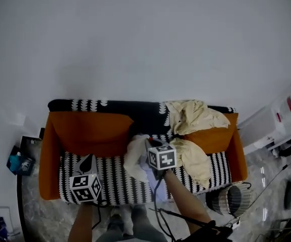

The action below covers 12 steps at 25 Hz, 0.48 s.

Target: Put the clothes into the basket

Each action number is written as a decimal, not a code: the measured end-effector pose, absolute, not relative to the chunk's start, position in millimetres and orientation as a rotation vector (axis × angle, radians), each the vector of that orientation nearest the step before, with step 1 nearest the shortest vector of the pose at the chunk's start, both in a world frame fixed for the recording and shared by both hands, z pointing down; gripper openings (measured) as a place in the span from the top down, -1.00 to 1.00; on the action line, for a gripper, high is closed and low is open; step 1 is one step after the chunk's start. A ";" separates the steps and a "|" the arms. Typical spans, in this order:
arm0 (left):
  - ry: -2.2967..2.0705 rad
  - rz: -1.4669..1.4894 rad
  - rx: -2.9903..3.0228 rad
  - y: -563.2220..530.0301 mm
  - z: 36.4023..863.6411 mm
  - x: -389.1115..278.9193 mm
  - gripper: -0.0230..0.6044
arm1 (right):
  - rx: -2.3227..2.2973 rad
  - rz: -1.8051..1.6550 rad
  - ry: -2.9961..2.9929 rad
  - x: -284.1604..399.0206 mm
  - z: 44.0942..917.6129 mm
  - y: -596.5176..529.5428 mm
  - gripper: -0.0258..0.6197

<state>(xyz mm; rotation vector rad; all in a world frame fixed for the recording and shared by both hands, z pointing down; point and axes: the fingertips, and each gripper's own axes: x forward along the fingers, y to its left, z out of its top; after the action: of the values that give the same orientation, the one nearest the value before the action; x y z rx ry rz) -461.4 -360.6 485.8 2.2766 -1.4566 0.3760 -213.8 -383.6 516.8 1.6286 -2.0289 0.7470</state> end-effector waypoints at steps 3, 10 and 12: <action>-1.434 0.355 2.327 -357.9 464.1 -459.4 0.92 | 1.700 0.710 -2.026 -210.6 482.6 -369.9 0.89; -1.305 0.326 2.457 -341.4 425.2 -442.9 0.92 | 1.895 0.651 -2.006 -200.8 418.1 -331.2 0.89; -1.252 0.335 2.500 -338.3 414.6 -432.9 0.92 | 1.932 0.608 -1.968 -195.3 400.6 -320.3 0.89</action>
<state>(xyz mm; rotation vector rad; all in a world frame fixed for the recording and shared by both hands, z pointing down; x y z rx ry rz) -432.9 -338.3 414.6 2.5003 -1.2522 0.3346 -195.3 -320.3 400.6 1.9322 -1.9681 0.6077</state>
